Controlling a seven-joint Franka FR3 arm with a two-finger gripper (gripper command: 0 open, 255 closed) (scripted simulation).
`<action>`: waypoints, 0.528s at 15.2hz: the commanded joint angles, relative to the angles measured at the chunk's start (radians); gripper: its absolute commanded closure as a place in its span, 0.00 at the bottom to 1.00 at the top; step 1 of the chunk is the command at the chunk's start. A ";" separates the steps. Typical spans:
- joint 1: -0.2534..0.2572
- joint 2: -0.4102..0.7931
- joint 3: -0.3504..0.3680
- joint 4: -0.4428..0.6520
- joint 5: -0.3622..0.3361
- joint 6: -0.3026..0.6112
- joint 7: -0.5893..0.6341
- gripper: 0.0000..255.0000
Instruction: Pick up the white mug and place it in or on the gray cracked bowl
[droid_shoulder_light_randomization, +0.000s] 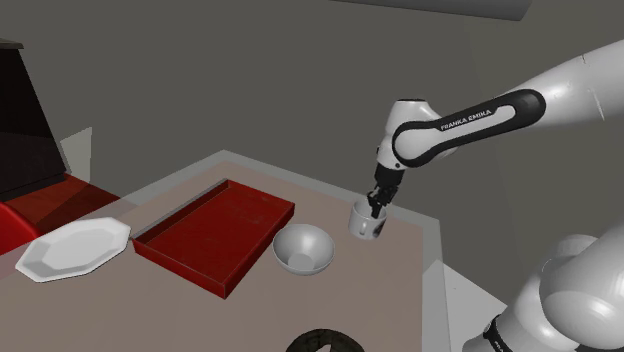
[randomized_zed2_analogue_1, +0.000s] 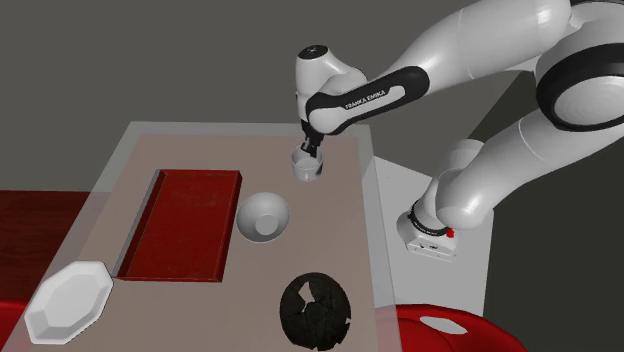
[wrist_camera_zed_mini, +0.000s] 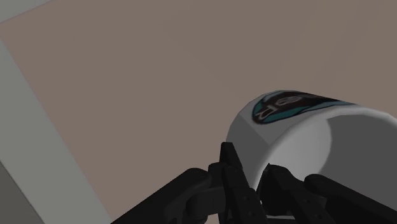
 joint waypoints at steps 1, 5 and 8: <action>-0.001 -0.017 0.000 0.014 -0.002 -0.032 0.002 1.00; -0.002 -0.047 0.001 0.044 -0.005 -0.092 0.006 1.00; -0.002 -0.066 0.002 0.070 -0.007 -0.136 0.009 1.00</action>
